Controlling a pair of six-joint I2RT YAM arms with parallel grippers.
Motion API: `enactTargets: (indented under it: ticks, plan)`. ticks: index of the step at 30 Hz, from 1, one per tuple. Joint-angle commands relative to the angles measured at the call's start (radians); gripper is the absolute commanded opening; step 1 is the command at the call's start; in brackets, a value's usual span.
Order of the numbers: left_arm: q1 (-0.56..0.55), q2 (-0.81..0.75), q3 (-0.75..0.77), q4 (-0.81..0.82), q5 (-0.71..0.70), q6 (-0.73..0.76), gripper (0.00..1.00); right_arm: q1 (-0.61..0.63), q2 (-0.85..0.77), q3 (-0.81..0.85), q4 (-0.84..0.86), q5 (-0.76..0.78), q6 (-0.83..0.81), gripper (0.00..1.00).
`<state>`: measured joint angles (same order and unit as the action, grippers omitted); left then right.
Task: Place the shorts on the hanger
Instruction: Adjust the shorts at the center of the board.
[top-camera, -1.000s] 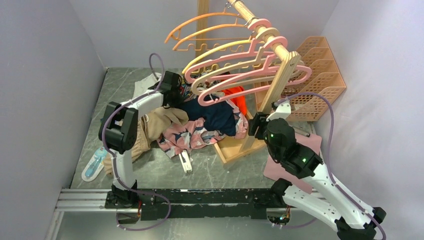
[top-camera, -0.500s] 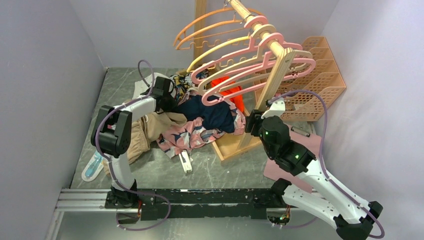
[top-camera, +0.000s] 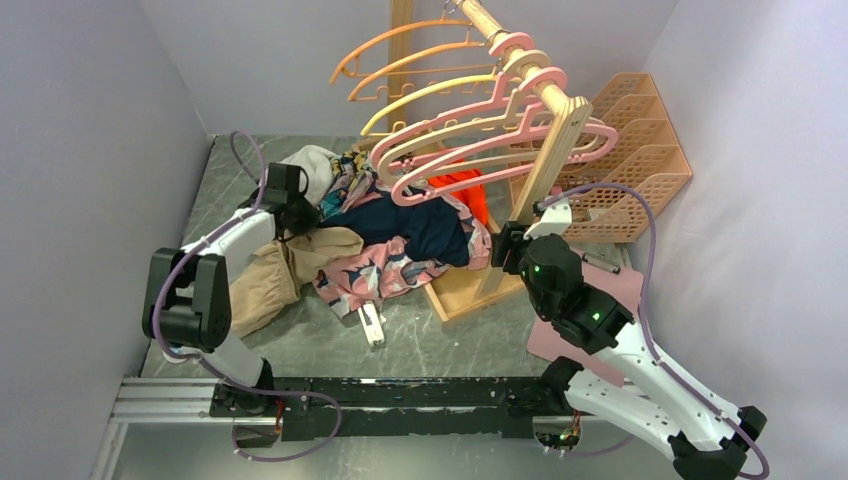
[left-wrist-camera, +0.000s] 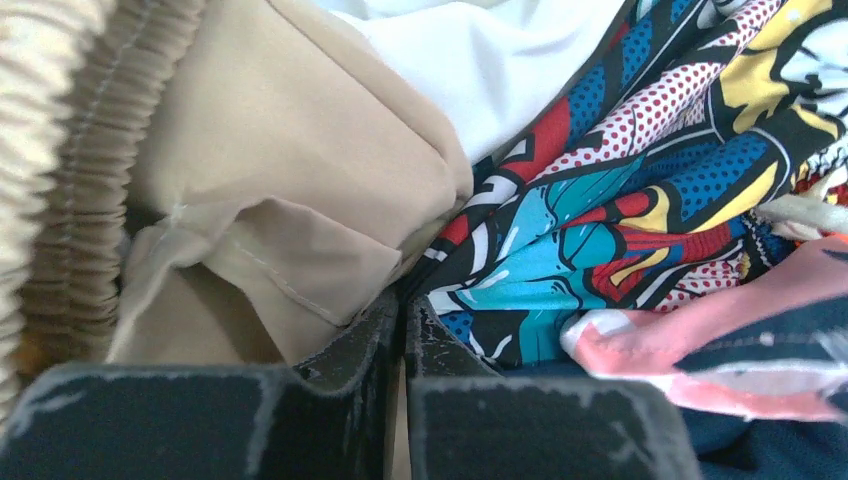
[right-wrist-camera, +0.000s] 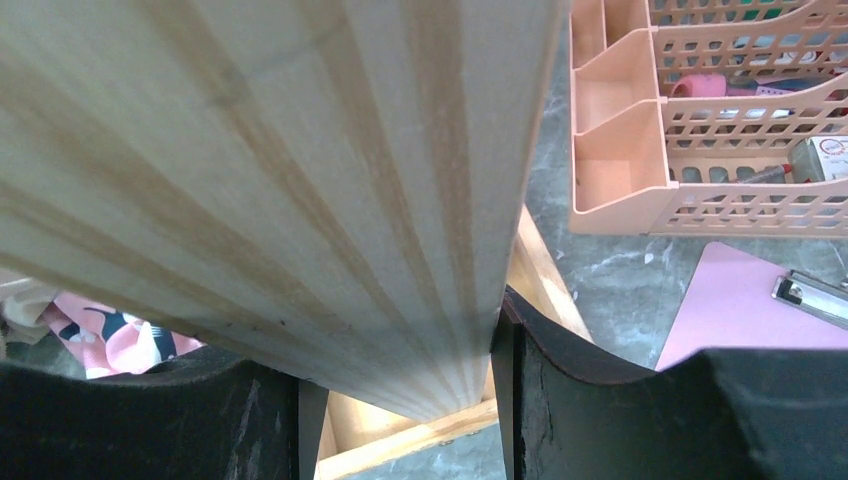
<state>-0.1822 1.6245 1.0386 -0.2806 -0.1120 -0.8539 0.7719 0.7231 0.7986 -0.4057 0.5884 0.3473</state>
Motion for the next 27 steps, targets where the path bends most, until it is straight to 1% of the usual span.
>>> enactTargets:
  ticks: [1, 2, 3, 5, 6, 8, 9, 10, 13, 16, 20, 27]
  plan:
    - [0.026, -0.071, -0.043, -0.023, 0.029, 0.078, 0.16, -0.001, 0.051, -0.031, 0.026, -0.082, 0.037, 0.53]
    - [0.026, -0.079, -0.041, -0.021, 0.044, 0.088, 0.24, -0.002, 0.062, -0.024, 0.03, -0.088, 0.036, 0.54]
    - [0.026, -0.087, -0.035, -0.02, 0.063, 0.101, 0.36, -0.001, 0.068, -0.014, 0.027, -0.092, 0.037, 0.55]
    - [0.026, -0.1, -0.024, -0.02, 0.092, 0.119, 0.61, -0.002, 0.066, 0.003, 0.007, -0.095, 0.043, 0.61]
    - [0.026, -0.11, -0.02, -0.02, 0.108, 0.128, 0.7, -0.001, 0.06, 0.008, -0.004, -0.102, 0.044, 0.65]
    - [0.026, -0.125, -0.014, -0.02, 0.13, 0.136, 0.81, -0.002, 0.051, 0.021, -0.036, -0.123, 0.051, 0.77]
    - [0.026, -0.132, -0.014, -0.018, 0.143, 0.14, 0.83, -0.001, 0.049, 0.028, -0.064, -0.127, 0.066, 0.81]
    - [0.026, -0.139, -0.015, -0.015, 0.154, 0.142, 0.85, -0.001, 0.046, 0.032, -0.091, -0.127, 0.083, 0.82]
    - [0.026, -0.16, -0.025, -0.004, 0.183, 0.144, 0.86, -0.001, 0.033, 0.004, -0.139, -0.089, 0.139, 0.8]
    - [0.026, -0.178, -0.038, 0.004, 0.199, 0.149, 0.85, -0.001, 0.026, -0.035, -0.1, -0.058, 0.146, 0.66]
    - [0.026, -0.201, -0.052, -0.016, 0.188, 0.179, 0.81, -0.001, 0.096, -0.038, -0.027, -0.045, 0.113, 0.53]
    - [0.026, -0.28, -0.111, -0.03, 0.157, 0.237, 0.8, 0.002, 0.183, -0.047, 0.094, -0.09, 0.021, 0.3]
